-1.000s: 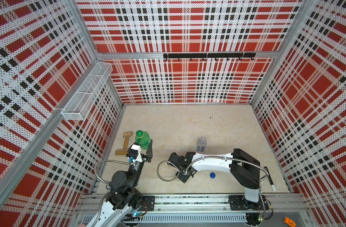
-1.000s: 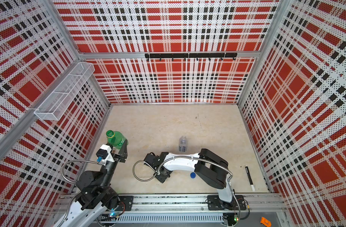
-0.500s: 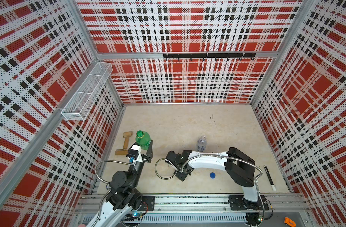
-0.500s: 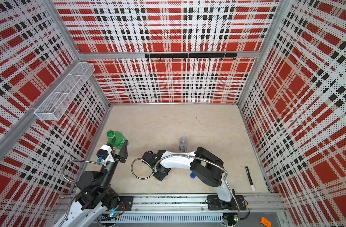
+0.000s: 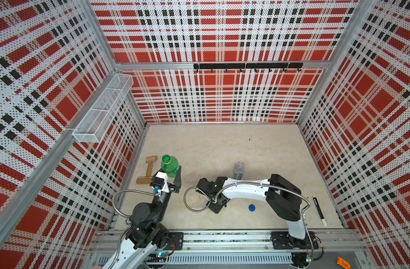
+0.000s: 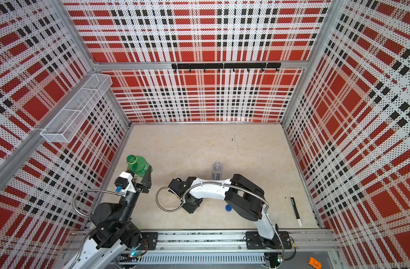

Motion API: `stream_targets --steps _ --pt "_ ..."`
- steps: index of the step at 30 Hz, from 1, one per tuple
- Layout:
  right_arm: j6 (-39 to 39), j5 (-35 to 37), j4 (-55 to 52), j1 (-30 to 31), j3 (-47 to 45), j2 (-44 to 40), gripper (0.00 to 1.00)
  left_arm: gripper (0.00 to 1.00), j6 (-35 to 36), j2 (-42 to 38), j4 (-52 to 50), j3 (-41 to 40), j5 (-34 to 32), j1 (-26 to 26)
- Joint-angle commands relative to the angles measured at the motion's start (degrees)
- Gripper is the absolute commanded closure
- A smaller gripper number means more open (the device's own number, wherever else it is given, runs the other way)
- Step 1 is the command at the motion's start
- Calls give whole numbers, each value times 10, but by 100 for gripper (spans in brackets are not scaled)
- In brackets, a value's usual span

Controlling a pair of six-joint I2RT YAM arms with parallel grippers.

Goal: Screw on the bottle caps
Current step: Pick up the bottle cap from the bottom-center of the table.

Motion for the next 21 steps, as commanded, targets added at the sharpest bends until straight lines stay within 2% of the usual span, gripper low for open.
stream_targets --steps 1,13,21 --pt "2 30 -8 -2 8 -38 64 40 5 4 7 -4 12 -6" --pt "6 82 -59 -37 -21 -219 66 37 25 36 4 -4 69 -30" --pt "-1 120 -143 -60 32 -322 65 34 -1 130 27 27 144 -48"
